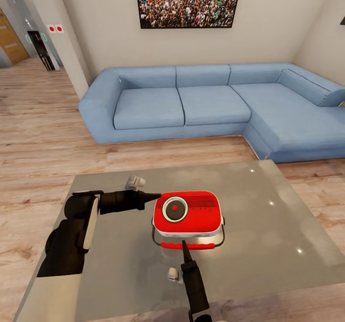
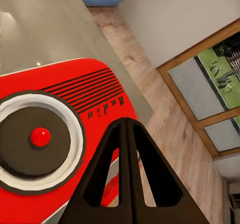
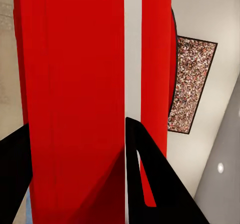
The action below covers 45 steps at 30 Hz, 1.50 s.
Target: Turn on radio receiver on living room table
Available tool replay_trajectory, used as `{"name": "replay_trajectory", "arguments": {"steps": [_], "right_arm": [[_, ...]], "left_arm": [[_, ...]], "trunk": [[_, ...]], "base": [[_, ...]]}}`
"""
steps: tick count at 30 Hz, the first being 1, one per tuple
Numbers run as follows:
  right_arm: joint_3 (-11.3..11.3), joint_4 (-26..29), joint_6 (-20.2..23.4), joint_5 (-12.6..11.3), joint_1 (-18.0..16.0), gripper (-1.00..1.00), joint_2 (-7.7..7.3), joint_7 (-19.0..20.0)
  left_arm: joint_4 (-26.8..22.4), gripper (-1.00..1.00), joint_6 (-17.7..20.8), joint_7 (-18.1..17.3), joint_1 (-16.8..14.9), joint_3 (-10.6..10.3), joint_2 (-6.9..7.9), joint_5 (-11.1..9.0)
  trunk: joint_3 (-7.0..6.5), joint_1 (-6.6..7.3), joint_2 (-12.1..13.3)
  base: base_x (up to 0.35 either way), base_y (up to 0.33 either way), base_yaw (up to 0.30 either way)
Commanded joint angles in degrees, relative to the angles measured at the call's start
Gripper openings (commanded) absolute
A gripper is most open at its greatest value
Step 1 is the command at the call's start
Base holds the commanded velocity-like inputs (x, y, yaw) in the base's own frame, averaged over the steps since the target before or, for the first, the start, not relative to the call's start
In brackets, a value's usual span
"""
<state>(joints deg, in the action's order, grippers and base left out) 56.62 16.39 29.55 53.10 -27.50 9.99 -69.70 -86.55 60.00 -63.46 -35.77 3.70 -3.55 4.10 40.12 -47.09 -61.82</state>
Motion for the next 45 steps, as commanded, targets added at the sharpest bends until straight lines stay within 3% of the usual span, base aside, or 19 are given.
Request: {"name": "replay_trajectory", "arguments": {"steps": [1, 7, 11, 16, 25, 31, 38, 45], "right_arm": [[0.2, 0.0, 0.2, 0.2, 0.0, -1.0, 0.0, 0.0], [0.2, 0.0, 0.2, 0.2, 0.0, -1.0, 0.0, 0.0], [0.2, 0.0, 0.2, 0.2, 0.0, -1.0, 0.0, 0.0], [0.2, 0.0, 0.2, 0.2, 0.0, -1.0, 0.0, -0.1], [0.3, 0.0, 0.5, 0.2, 0.0, -1.0, 0.0, -0.1], [0.5, 0.0, 0.5, 0.2, 0.0, -1.0, 0.0, -0.2], [0.6, 0.0, 0.5, 0.2, 0.0, -1.0, 0.0, -0.6], [0.6, 0.0, 0.5, 0.2, 0.0, -1.0, 0.0, -0.7]], "left_arm": [[0.0, -1.0, 0.0, 0.0, 0.0, 0.0, 0.05, 0.3], [0.5, -1.0, 0.0, 0.0, -0.6, 0.2, -0.1, 4.2], [3.7, -1.0, 0.0, 0.0, -2.8, 0.5, -0.21, 5.1], [9.0, -1.0, 0.0, 0.0, -5.8, 0.7, -0.23, 5.3], [14.0, -1.0, 0.0, 0.0, -8.9, 0.8, -0.45, 5.3], [22.1, -1.0, 0.0, 0.0, -12.6, 0.9, -0.47, 5.3], [26.2, -1.0, 0.0, 0.1, -13.6, 0.9, -0.45, 5.3], [31.3, -1.0, 0.0, 3.2, -14.9, 1.0, -0.59, 5.3]], "trunk": [[0.0, 0.0, 0.0], [0.0, 0.0, 0.0], [0.0, 0.0, 0.0], [0.0, 0.0, 0.0], [0.0, 0.0, 0.0], [0.0, 0.0, 0.0], [0.0, 0.0, 0.0], [0.0, 0.0, 0.0]], "base": [[0.0, 0.0, 0.0], [0.0, 0.0, 0.0], [0.0, 0.0, 0.0], [0.0, 0.0, 0.0], [0.0, 0.0, 0.0], [0.0, 0.0, 0.0], [0.0, 0.0, 0.0], [0.0, 0.0, 0.0]]}}
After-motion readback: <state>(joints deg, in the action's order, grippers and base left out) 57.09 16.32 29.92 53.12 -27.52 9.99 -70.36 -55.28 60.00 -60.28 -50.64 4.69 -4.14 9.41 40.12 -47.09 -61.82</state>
